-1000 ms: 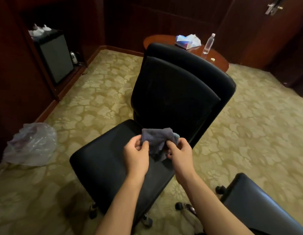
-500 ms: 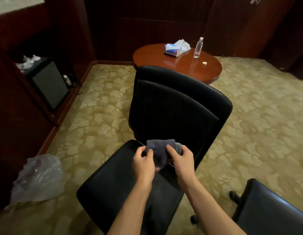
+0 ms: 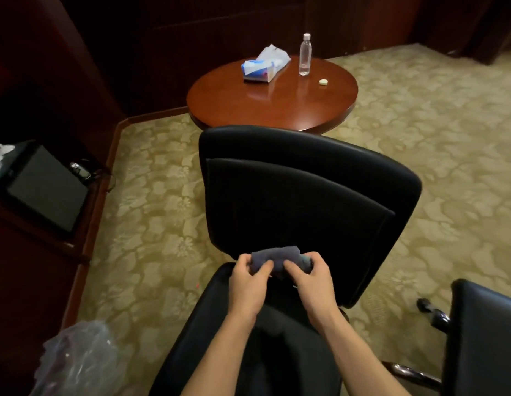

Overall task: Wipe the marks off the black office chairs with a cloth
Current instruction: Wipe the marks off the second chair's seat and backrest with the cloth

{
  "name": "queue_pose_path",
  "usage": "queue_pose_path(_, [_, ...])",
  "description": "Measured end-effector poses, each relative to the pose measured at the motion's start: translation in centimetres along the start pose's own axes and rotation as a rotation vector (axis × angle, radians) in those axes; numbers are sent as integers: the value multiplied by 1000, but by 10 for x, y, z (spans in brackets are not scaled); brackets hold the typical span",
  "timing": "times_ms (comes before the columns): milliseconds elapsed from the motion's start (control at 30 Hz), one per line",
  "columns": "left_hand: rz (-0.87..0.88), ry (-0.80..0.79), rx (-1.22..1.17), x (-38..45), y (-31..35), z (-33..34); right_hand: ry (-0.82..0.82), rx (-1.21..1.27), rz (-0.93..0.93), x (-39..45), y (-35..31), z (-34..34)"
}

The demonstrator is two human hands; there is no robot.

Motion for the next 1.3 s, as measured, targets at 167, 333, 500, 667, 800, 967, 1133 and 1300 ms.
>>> queue_pose_path(167, [-62,-113,-57,50,-26,17,261,428,298,22,42,26])
queue_pose_path(333, [-127,-255,-104,106,-43,33,347,640,558,43,74,62])
queue_pose_path(500, [-293,-361,-291,128,-45,47,626,726,471,60,73,66])
queue_pose_path(667, [-171,-290,-335,150,-4,32,765,577,259,80,31,73])
queue_pose_path(800, [-8,-160,-374,187,53,-12,669,443,54,106,-29,104])
queue_pose_path(967, [44,-54,-196,209,43,-38,709,173,-6,108,-32,131])
queue_pose_path(1133, [-38,14,-81,202,1,-43,722,63,117,104,14,144])
queue_pose_path(1300, [-53,36,-5,204,3,-70,598,310,445,109,42,179])
Point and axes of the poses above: each hand's wrist, its own x-axis towards the middle knuckle, its own z-axis out of the palm, y = z × x, the point moved 9 cm from there along x, towards the middle knuckle, and after that the axes turned 7 degrees about x, right-handed, at the moved point
